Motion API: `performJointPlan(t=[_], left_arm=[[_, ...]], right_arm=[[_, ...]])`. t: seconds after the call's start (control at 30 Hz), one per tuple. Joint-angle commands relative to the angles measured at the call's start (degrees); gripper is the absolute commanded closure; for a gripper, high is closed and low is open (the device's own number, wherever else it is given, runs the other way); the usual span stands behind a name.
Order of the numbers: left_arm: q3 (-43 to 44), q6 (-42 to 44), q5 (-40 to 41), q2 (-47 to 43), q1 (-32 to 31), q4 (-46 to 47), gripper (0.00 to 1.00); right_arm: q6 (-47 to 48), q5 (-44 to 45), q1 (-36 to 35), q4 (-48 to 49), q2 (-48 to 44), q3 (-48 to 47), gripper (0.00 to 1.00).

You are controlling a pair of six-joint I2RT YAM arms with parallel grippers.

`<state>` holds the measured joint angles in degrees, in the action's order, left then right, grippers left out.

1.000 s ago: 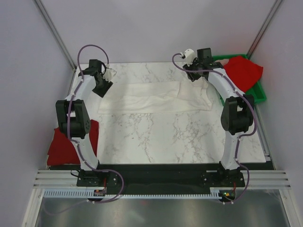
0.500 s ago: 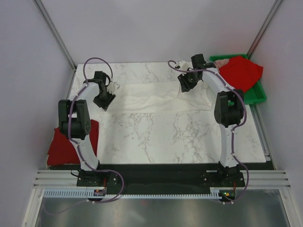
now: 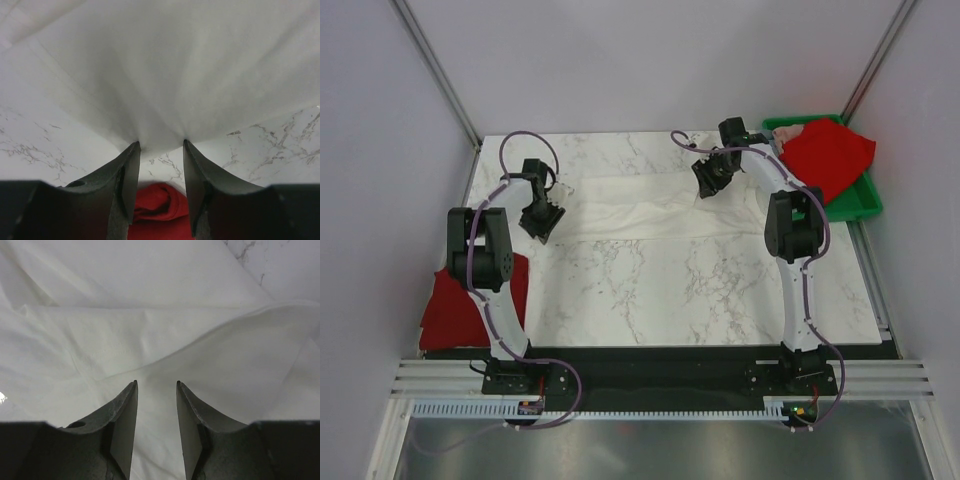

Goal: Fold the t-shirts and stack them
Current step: Fold the tshirt

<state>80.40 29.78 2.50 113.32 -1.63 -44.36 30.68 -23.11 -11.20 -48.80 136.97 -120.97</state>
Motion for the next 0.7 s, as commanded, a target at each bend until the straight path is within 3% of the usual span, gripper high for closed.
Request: performJointPlan(t=[0.0, 0.23, 0.43, 0.53, 0.57, 0.67], left_arm=[[-0.9, -1.3, 0.7, -1.9, 0.0, 0.1, 0.53], [-0.3, 0.1, 3.3, -5.8, 0.0, 0.1, 0.53], [0.0, 0.5, 4.0, -8.5, 0.0, 0.2, 0.53], [-0.9, 3.6, 2.6, -11.5, 0.0, 0.2, 0.47], [-1.6, 5.6, 1.6, -12.6, 0.0, 0.2, 0.41], [-5.2, 15.3, -1.0, -16.3, 0.0, 0.5, 0.31]], right_arm=[[-0.1, -1.9, -1.2, -0.4, 3.6, -5.6, 0.55], [-7.1, -6.4, -2.7, 1.9, 9.4, -21.8, 0.55], [-19.8, -5.0, -2.6, 19.3, 7.0, -24.0, 0.50], [-18.4, -3.7, -2.2, 19.4, 5.0, -23.6, 0.49], [-18.0, -3.8, -1.8, 19.4, 3.1, -21.4, 0.49], [-18.4, -5.4, 0.0, 18.4, -0.1, -17.0, 0.48]])
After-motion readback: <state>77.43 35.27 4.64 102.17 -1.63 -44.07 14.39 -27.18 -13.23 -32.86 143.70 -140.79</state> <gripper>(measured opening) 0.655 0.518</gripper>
